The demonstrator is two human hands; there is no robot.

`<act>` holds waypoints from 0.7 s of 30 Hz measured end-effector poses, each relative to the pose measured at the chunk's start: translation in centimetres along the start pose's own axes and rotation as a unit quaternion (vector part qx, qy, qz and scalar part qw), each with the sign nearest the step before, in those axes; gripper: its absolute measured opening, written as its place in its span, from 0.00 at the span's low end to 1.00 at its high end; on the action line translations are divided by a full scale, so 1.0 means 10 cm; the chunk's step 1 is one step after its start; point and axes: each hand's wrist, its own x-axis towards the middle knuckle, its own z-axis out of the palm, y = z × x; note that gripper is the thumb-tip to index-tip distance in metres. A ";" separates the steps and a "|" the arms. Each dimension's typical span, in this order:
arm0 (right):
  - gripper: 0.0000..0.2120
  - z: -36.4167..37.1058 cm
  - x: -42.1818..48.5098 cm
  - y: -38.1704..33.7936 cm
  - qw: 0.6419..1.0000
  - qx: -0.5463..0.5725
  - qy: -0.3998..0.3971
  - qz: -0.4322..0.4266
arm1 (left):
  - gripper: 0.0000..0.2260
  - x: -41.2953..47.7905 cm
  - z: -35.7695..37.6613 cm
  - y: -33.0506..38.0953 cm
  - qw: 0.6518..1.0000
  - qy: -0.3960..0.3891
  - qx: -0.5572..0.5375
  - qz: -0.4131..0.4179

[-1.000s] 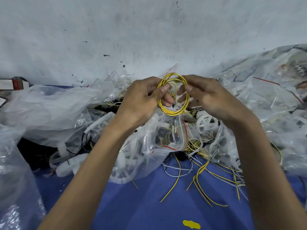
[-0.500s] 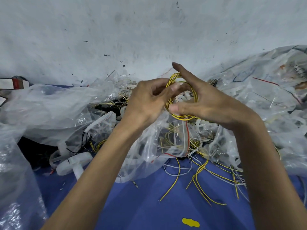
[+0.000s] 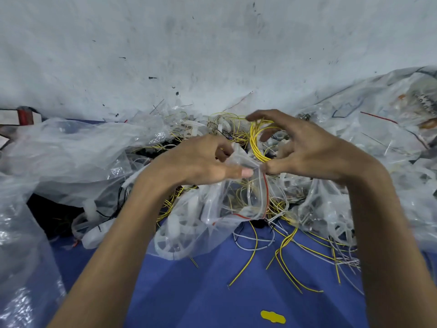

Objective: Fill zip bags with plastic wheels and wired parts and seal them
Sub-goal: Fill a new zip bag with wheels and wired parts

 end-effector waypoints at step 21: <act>0.07 0.86 0.17 -0.01 0.908 0.077 -0.386 0.145 | 0.05 0.02 0.10 0.00 0.989 0.128 0.056 0.054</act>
